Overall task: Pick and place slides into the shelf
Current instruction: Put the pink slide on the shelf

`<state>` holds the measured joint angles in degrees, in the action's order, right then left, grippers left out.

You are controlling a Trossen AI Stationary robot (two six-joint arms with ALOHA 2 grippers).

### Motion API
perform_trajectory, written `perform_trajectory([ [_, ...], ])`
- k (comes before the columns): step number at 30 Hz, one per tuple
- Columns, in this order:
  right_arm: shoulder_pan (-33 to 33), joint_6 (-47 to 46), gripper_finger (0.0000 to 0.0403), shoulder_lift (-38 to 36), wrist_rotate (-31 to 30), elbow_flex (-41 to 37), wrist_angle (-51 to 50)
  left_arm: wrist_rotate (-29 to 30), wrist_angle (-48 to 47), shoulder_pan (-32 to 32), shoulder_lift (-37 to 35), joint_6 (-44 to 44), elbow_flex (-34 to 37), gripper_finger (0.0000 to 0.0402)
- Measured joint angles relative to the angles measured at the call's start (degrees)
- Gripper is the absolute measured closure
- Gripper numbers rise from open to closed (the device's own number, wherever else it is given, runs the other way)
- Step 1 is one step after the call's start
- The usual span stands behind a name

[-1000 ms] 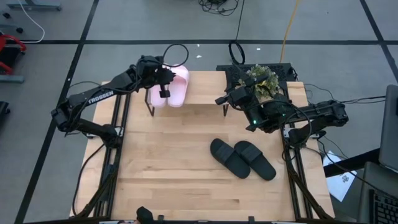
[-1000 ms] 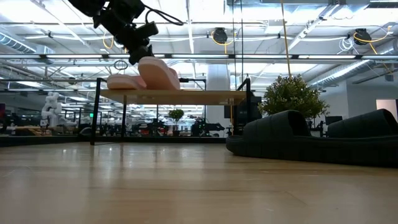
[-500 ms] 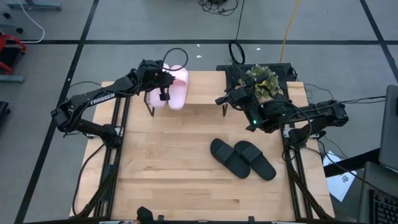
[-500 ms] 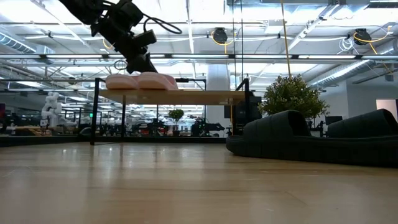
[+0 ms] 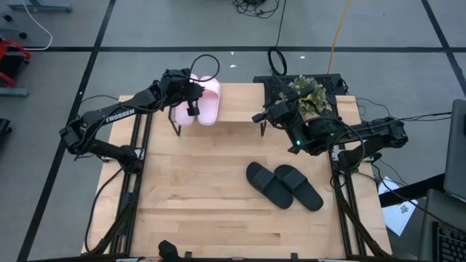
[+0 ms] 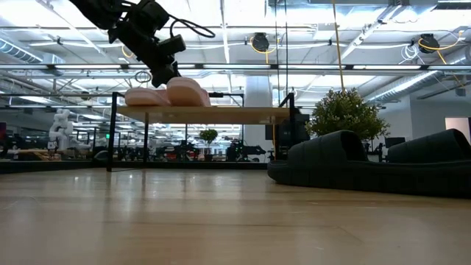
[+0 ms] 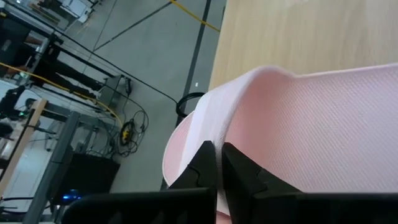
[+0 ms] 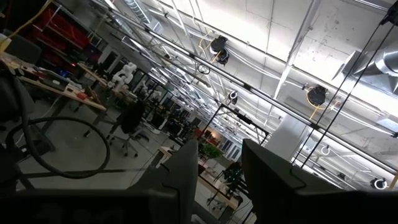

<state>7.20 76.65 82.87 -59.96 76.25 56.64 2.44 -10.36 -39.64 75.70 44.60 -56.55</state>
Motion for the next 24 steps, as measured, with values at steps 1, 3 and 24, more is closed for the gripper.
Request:
perform_trajectory([
  [1,0.0,-0.3,0.0287,0.0,0.0,0.0,0.0,0.1,0.1,0.0,0.0,0.0,0.0,0.0397],
  [3,0.0,-0.9,0.0287,0.0,0.0,0.0,0.0,0.1,0.0,0.0,0.0,0.0,0.0,0.0397],
  [24,0.0,-1.0,0.0287,0.0,0.0,0.0,-3.0,0.3,-1.6,0.0,0.0,-1.4,0.0,0.0389],
])
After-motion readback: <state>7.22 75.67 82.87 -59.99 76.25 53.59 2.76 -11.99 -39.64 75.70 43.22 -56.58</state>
